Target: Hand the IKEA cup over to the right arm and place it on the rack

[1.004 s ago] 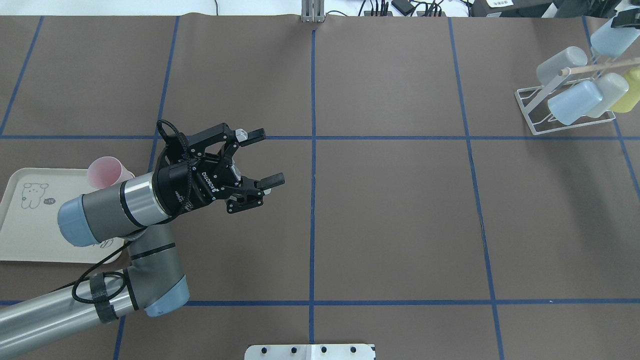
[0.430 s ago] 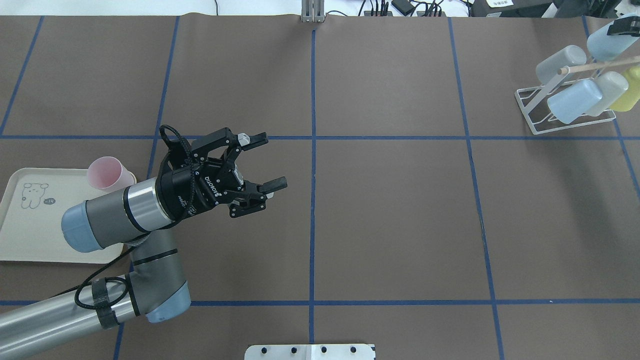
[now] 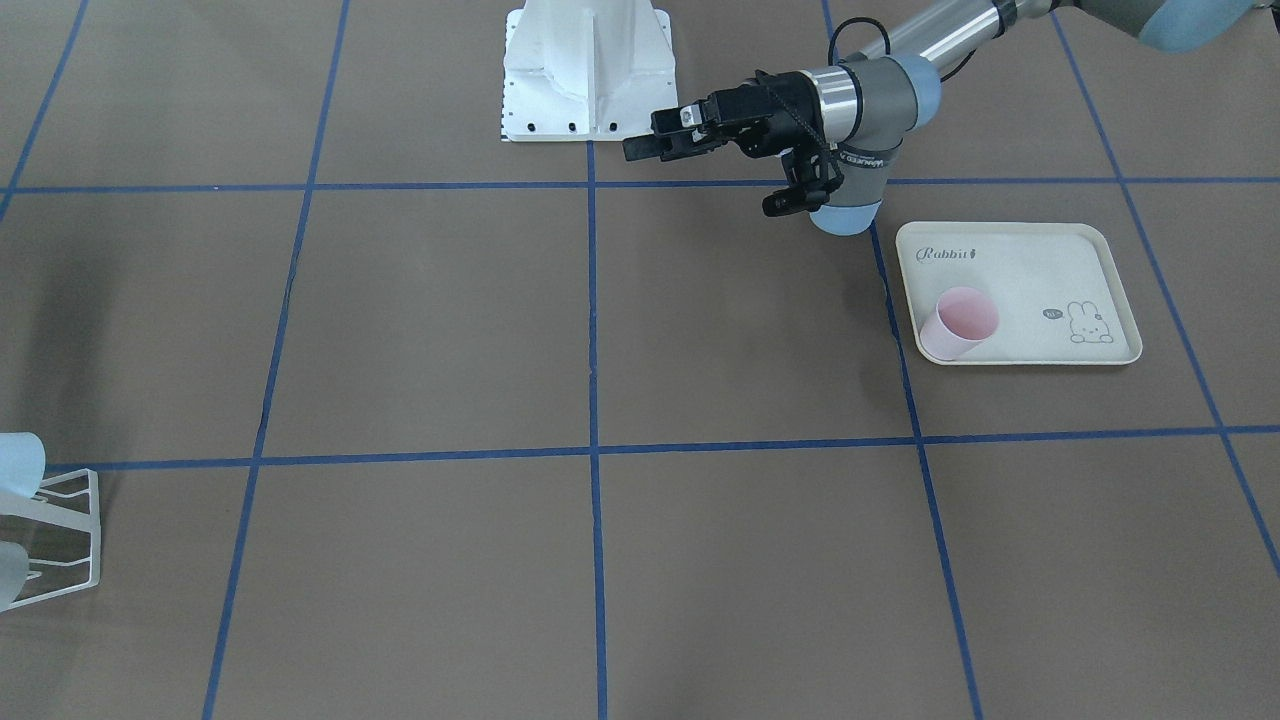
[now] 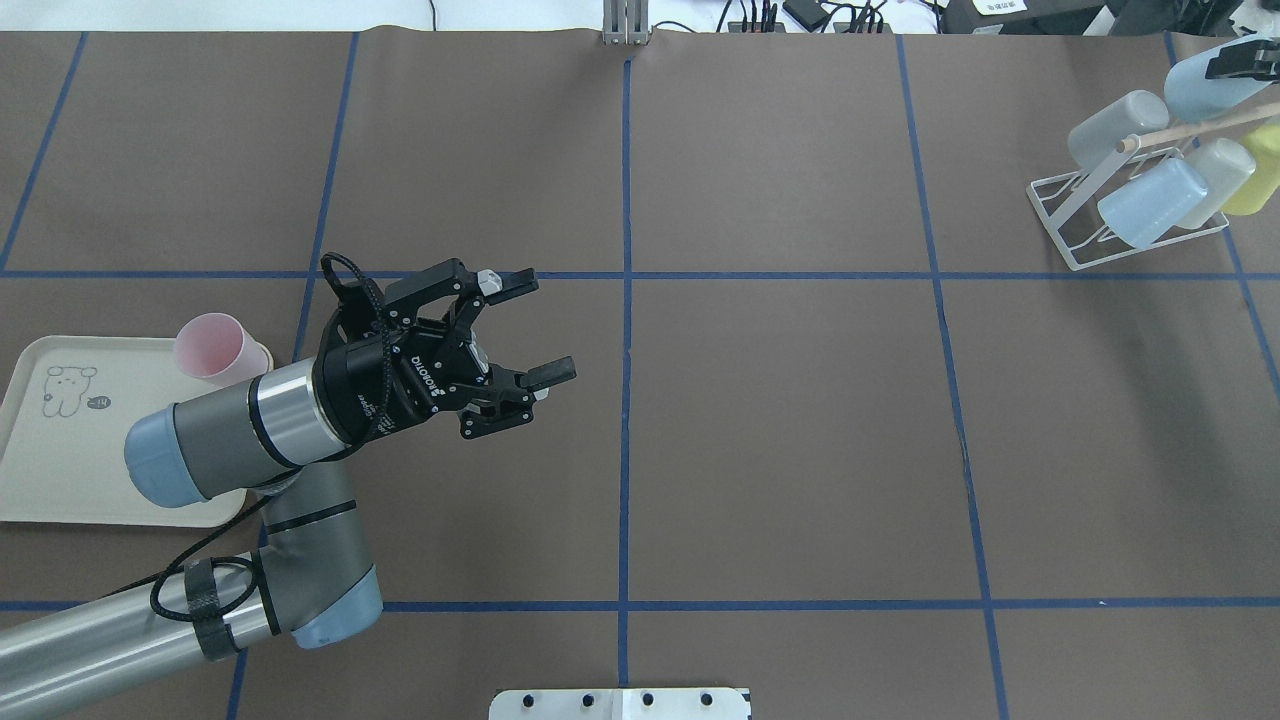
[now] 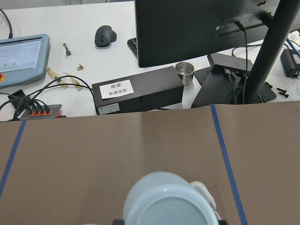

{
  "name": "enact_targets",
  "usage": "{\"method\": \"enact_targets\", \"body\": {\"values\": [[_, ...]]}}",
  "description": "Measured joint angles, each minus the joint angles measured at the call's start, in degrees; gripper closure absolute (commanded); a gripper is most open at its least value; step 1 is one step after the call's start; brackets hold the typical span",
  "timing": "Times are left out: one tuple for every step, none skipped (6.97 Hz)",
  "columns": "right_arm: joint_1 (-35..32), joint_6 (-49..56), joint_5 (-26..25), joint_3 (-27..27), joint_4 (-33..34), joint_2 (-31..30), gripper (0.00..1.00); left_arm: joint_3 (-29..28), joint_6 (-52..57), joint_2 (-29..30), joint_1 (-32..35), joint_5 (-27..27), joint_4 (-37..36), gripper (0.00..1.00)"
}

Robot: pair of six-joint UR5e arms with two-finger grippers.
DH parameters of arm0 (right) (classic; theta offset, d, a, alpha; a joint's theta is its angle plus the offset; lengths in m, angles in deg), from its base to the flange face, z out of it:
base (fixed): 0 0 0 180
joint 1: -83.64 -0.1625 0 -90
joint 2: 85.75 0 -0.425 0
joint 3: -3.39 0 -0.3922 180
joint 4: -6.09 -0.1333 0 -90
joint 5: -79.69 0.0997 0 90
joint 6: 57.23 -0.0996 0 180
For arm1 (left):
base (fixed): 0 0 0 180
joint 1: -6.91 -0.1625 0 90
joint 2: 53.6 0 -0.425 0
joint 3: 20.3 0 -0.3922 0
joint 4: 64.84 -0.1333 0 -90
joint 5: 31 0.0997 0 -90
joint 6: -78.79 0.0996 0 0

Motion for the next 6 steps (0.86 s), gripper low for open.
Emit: {"method": "enact_targets", "body": {"values": [[0.00, -0.01, 0.43, 0.17, -0.02, 0.02, 1.00, 0.00, 0.00, 0.00, -0.15, 0.02, 0.00, 0.06], [0.01, -0.01, 0.68, 0.26, -0.03, 0.03, 1.00, 0.00, 0.00, 0.00, -0.24, 0.06, 0.00, 0.06], [0.01, 0.03, 0.86, 0.50, -0.02, -0.12, 1.00, -0.02, 0.00, 0.00, -0.34, 0.32, 0.00, 0.06], [0.01, 0.07, 1.08, 0.89, -0.03, -0.35, 1.00, -0.04, 0.02, 0.00, -0.77, 1.06, 0.00, 0.06], [0.01, 0.12, 1.42, 1.10, -0.03, -0.48, 1.00, -0.04, 0.04, 0.02, -1.50, 2.00, 0.00, 0.06], [0.04, 0.12, 1.63, 0.97, -0.03, -0.55, 1.00, -0.06, 0.02, 0.05, -1.92, 2.52, 0.00, 0.06]]}}
